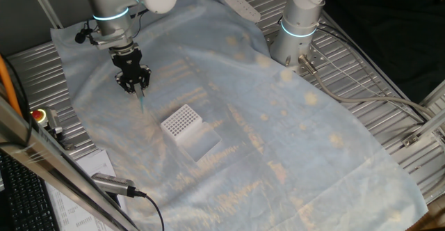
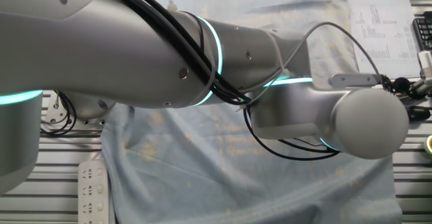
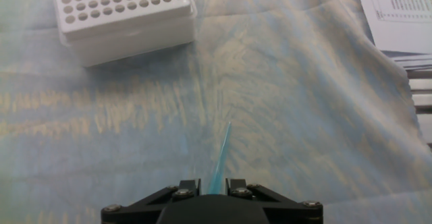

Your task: Insert a medium pipette tip into the holder for medium pipette tips

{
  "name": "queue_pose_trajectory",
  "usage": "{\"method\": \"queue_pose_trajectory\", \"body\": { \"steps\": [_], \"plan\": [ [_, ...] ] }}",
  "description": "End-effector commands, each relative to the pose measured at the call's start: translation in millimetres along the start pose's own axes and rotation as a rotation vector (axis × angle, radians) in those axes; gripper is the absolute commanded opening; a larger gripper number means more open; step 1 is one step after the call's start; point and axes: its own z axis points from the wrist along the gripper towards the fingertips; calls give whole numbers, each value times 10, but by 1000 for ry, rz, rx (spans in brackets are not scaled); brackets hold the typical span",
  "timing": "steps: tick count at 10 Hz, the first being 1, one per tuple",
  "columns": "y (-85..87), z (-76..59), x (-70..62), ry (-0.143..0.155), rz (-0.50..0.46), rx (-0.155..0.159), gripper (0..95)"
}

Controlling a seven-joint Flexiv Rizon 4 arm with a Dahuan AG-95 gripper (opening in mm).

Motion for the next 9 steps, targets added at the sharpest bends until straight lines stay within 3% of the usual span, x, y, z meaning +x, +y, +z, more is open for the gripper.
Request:
{"method": "queue_pose_trajectory", "body": {
  "steps": [1, 9],
  "plan": [
    [5, 38, 7, -7, 16, 1, 190],
    [9, 51, -1, 0, 18, 3, 190]
  ]
}}
